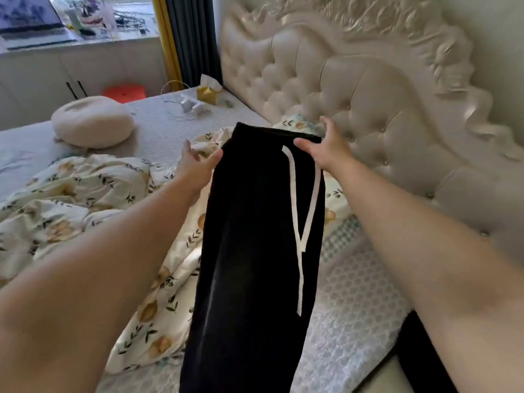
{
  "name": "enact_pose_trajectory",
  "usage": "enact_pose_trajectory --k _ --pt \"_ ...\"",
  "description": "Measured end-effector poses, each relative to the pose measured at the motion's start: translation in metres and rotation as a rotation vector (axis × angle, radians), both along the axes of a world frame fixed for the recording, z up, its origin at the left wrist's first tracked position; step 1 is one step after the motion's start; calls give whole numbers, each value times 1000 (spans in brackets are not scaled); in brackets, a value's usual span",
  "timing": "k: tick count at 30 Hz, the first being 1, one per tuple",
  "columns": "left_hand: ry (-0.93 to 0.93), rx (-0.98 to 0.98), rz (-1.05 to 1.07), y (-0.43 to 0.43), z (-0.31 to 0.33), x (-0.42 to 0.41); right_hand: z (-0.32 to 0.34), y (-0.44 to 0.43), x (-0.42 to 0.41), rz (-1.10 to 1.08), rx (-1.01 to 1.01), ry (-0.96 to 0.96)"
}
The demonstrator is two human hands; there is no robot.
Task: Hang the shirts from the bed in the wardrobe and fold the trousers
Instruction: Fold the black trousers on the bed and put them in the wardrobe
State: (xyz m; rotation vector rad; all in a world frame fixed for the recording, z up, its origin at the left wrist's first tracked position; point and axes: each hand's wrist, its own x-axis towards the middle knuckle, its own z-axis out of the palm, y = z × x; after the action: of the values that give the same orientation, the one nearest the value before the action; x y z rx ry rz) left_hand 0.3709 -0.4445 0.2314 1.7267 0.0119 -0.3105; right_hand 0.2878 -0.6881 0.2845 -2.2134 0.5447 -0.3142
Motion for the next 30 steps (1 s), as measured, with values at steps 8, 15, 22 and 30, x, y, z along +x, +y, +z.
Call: enact_pose_trajectory --k 8,15,22,30 --pt "276 169 -68 8 -156 -50 -200 29 -49 192 14 580" --pt "571 341 -54 74 -279 -141 -337 74 -161 208 228 961" --pt "497 612 -96 131 -341 -214 -392 147 -236 35 295 910" --pt "534 730 -61 201 -389 -278 -424 240 -308 -261 386 747"
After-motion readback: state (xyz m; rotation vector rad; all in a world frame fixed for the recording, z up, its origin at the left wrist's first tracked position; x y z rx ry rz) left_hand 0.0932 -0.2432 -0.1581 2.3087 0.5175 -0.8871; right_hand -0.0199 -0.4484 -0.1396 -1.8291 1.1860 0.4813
